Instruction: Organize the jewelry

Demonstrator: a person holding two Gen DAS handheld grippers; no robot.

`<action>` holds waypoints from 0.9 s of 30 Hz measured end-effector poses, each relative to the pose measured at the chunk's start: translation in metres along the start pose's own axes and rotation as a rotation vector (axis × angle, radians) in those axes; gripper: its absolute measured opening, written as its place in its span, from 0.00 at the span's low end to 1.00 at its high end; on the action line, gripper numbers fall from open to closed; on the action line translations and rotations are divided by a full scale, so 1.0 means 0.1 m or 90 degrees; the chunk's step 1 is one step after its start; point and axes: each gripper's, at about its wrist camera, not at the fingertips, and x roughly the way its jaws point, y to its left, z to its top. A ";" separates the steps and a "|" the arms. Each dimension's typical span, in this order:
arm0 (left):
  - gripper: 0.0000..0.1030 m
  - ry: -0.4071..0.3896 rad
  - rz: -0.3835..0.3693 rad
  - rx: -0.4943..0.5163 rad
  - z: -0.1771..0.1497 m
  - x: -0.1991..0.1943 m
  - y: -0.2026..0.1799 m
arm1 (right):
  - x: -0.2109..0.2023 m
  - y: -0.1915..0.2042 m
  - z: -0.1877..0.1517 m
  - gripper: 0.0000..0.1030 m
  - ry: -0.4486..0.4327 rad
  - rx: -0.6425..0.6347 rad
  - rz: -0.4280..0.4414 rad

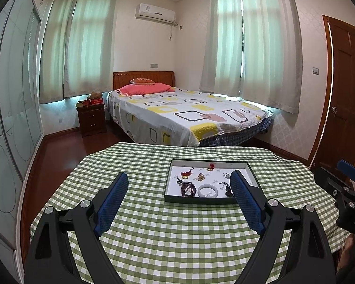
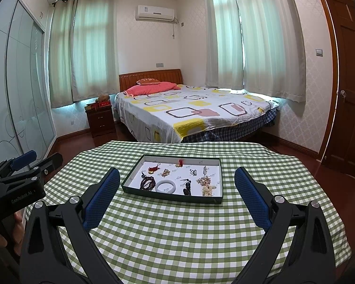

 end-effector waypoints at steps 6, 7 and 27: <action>0.82 -0.001 -0.003 0.001 -0.02 0.00 0.00 | 0.00 0.00 0.00 0.92 0.000 0.001 0.001; 0.82 -0.001 -0.003 0.000 -0.03 0.00 0.00 | -0.01 0.00 0.00 0.92 0.000 0.000 0.000; 0.82 -0.005 -0.002 -0.005 -0.05 -0.01 -0.02 | -0.01 0.00 -0.01 0.92 -0.001 0.000 0.000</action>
